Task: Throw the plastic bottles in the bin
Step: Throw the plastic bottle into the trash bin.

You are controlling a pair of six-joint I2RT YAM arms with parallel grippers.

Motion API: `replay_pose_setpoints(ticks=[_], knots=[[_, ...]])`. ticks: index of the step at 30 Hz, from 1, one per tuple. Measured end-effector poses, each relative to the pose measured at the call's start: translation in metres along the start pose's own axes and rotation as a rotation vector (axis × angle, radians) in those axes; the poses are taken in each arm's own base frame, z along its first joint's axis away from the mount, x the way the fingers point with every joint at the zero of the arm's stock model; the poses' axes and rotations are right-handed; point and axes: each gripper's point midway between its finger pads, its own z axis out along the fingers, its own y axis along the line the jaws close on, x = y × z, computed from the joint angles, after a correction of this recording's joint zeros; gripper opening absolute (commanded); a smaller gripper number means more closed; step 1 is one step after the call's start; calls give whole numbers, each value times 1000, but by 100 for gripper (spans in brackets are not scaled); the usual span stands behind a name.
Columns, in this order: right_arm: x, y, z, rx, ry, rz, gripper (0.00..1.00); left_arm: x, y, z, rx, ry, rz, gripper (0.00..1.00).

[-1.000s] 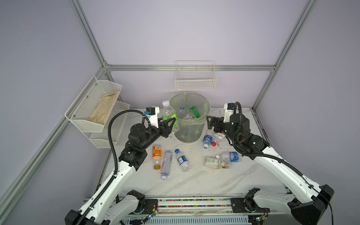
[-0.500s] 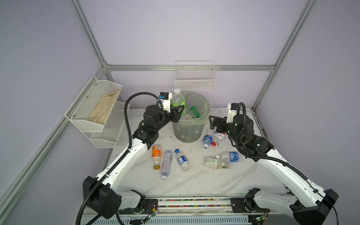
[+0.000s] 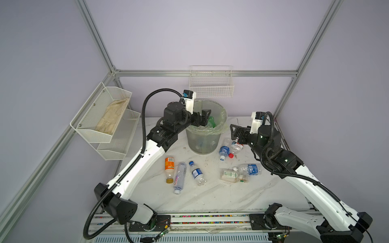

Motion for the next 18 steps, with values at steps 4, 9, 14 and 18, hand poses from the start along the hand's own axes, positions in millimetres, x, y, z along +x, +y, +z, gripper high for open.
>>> replay_pose_setpoints(ticks=[4, 9, 14, 18], knots=[[5, 0, 5, 6, 14, -5, 97, -53, -8, -56, 8, -181, 5, 100], [5, -1, 6, 8, 17, -5, 97, -52, 1, -86, -44, -227, -2, 100], [7, -1, 7, 10, 20, -6, 97, -13, 25, -89, -148, -148, -7, 100], [11, -2, 11, 16, 32, -10, 97, 17, 44, -103, -238, -93, -13, 100]])
